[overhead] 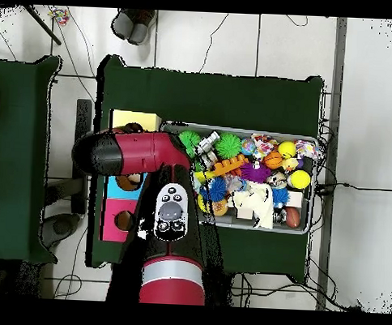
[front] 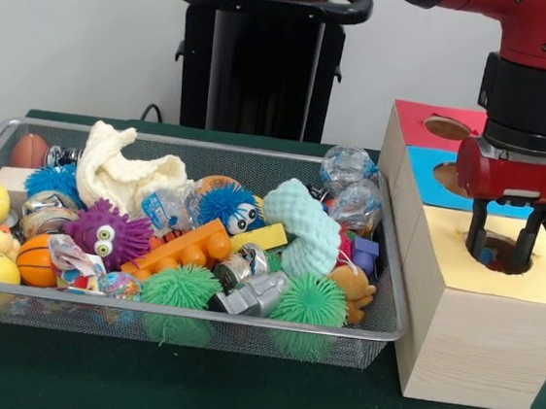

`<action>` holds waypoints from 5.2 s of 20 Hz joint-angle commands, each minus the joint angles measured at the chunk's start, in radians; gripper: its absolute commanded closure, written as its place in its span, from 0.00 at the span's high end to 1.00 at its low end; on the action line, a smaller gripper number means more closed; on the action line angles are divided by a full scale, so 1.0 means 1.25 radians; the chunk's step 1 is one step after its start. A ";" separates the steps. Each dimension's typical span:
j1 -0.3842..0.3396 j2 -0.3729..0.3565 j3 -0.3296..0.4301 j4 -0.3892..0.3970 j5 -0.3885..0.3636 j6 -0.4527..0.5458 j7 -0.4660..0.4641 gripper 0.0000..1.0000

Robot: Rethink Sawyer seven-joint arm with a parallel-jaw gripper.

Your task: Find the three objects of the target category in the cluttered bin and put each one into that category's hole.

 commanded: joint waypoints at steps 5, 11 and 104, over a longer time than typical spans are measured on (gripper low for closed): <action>-0.009 0.015 0.039 0.003 -0.033 0.082 0.021 1.00; -0.012 0.013 0.039 0.001 -0.047 0.089 -0.002 0.00; -0.370 -0.328 0.227 0.619 -0.079 -0.023 -0.026 0.00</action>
